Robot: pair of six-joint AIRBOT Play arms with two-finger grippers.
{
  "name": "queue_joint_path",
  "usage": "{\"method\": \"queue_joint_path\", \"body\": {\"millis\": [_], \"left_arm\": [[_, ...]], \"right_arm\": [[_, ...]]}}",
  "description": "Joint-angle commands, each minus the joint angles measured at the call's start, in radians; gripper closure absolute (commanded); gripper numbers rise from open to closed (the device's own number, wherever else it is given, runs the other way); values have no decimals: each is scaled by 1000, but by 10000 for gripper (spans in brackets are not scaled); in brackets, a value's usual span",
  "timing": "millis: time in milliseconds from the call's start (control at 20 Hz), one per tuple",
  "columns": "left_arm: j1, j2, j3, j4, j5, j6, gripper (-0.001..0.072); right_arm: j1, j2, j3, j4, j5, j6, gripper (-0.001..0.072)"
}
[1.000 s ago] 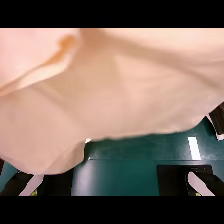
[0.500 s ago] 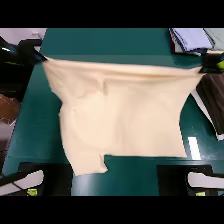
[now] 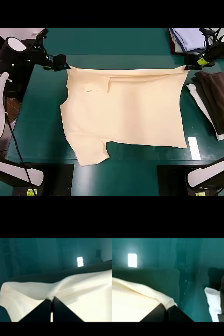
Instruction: Fold the shirts.
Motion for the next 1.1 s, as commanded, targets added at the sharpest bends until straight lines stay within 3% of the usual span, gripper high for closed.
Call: {"method": "queue_joint_path", "body": {"millis": [0, 100, 450, 500, 550, 650, 850, 1050], "left_arm": [[-4, -25, 43, 82, -161, 3, 683], [-6, -25, -10, 128, -229, 1, 683], [-6, -25, -256, 140, -209, -15, 678], [-6, -25, -257, 151, -229, -35, 476], [-6, -22, -257, 150, -243, -55, 160], [-6, 7, -257, 156, -271, -57, 232], [-6, 219, -341, 294, -268, -86, 231], [-13, 507, -666, 277, -239, -114, 231]], "right_arm": [[1, 46, -109, -16, -11, -7, 699], [1, 106, -249, -16, -51, -7, 699], [1, 196, -534, 23, -116, -6, 693], [1, 196, -535, 32, -113, -6, 548], [1, 200, -533, 31, -112, -6, 315], [1, 233, -528, 55, -113, -6, 290], [1, 418, -628, 55, -88, -6, 295], [1, 595, -776, 56, -95, -6, 295]]}}
